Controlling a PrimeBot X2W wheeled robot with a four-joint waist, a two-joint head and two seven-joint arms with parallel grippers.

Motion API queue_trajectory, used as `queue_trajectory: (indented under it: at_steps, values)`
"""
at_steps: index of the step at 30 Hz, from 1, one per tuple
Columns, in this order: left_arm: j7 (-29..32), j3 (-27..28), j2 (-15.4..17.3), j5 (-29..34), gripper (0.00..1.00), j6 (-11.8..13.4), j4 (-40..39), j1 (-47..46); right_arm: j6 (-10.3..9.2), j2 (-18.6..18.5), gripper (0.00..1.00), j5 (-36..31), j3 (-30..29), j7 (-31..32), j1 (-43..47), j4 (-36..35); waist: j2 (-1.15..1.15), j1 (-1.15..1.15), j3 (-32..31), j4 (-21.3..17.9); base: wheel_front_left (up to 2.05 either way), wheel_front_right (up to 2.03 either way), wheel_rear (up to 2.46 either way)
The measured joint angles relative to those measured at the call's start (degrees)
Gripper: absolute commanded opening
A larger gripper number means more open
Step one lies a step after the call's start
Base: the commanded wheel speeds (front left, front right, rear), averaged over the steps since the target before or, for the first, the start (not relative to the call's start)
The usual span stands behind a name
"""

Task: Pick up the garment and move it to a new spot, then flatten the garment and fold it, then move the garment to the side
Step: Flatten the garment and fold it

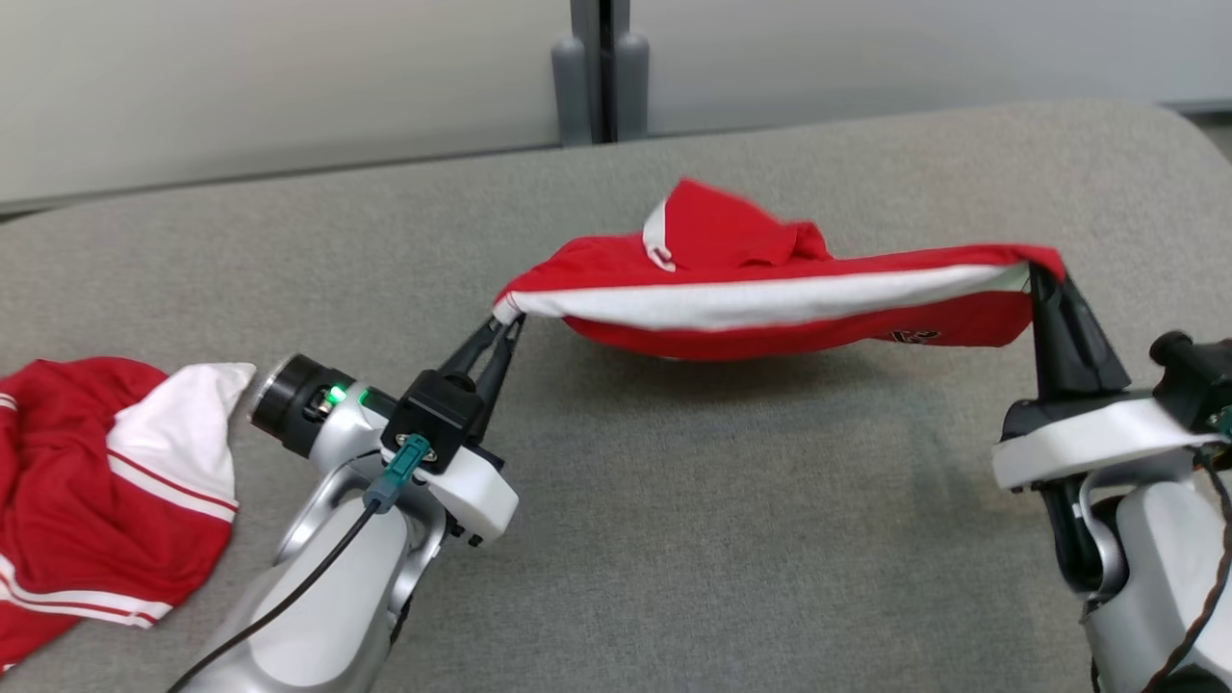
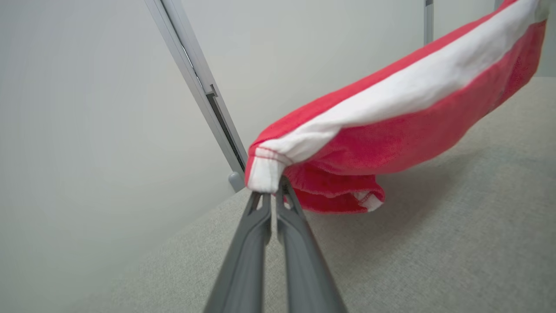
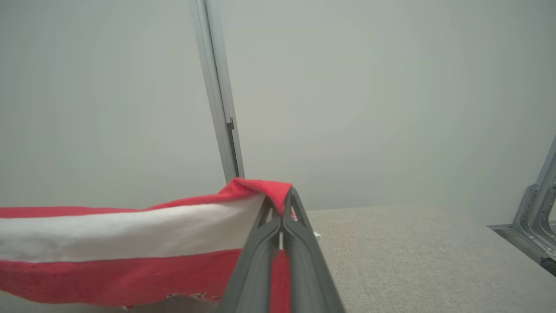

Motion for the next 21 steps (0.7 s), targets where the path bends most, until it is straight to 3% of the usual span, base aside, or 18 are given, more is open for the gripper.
queue_trajectory:
  at_steps: [5,11,16,21]
  values:
    - [0.0,0.4,3.4,2.9,0.0,2.0,-6.5,-0.5,0.0,-2.0,0.0,1.4,0.8,0.0,-2.4,-4.2,0.0,0.0,-4.6,1.5,0.0,0.0,0.0]
    - [2.4,1.5,6.5,4.6,0.0,2.3,-14.8,-5.1,0.0,-2.0,0.0,1.8,0.5,0.5,-3.9,-12.0,0.0,0.0,-10.3,3.1,0.0,0.0,0.0]
    - [7.2,2.6,9.1,5.3,0.0,2.4,-21.8,-8.6,-0.01,0.3,0.0,1.9,-1.4,3.0,-4.2,-18.5,0.0,0.0,-13.7,4.0,0.0,0.0,0.0]
    - [11.0,4.0,10.6,3.9,0.0,2.2,-26.6,-8.2,-0.01,3.0,0.0,4.1,-2.7,9.3,-2.1,-22.5,0.0,0.0,-15.2,4.1,0.0,0.0,0.0]
